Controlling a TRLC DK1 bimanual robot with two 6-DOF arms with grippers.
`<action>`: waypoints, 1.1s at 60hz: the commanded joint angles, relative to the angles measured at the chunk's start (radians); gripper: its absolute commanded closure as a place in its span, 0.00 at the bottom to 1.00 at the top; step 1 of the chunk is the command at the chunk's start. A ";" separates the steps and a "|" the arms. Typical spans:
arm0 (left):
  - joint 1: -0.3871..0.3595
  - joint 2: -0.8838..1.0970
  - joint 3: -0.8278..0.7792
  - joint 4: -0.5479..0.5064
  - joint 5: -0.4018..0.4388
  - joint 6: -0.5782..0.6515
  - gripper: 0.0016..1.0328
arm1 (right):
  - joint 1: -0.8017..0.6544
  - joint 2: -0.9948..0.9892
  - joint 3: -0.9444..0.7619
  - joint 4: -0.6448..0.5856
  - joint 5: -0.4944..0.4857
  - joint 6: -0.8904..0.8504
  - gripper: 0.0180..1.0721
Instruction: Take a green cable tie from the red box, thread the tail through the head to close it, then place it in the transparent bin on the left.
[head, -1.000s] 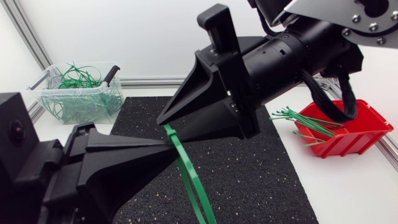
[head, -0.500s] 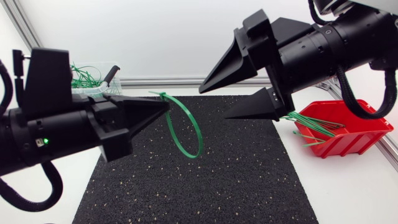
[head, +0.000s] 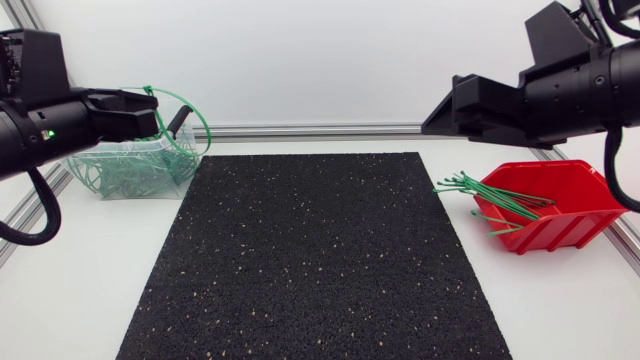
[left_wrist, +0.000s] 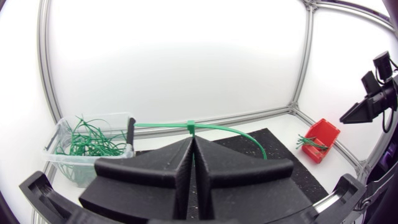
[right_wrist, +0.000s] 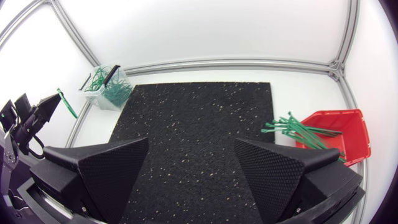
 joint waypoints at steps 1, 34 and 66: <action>0.052 0.035 0.024 0.045 0.007 0.063 0.97 | -0.060 -0.036 -0.035 0.021 0.029 -0.081 0.05; 0.311 0.237 0.014 0.402 0.007 0.197 0.97 | -0.332 -0.257 -0.250 0.268 0.128 -0.337 0.05; 0.402 0.593 0.176 0.685 -0.015 0.246 0.79 | -0.439 -0.490 -0.454 0.386 0.098 -0.429 0.05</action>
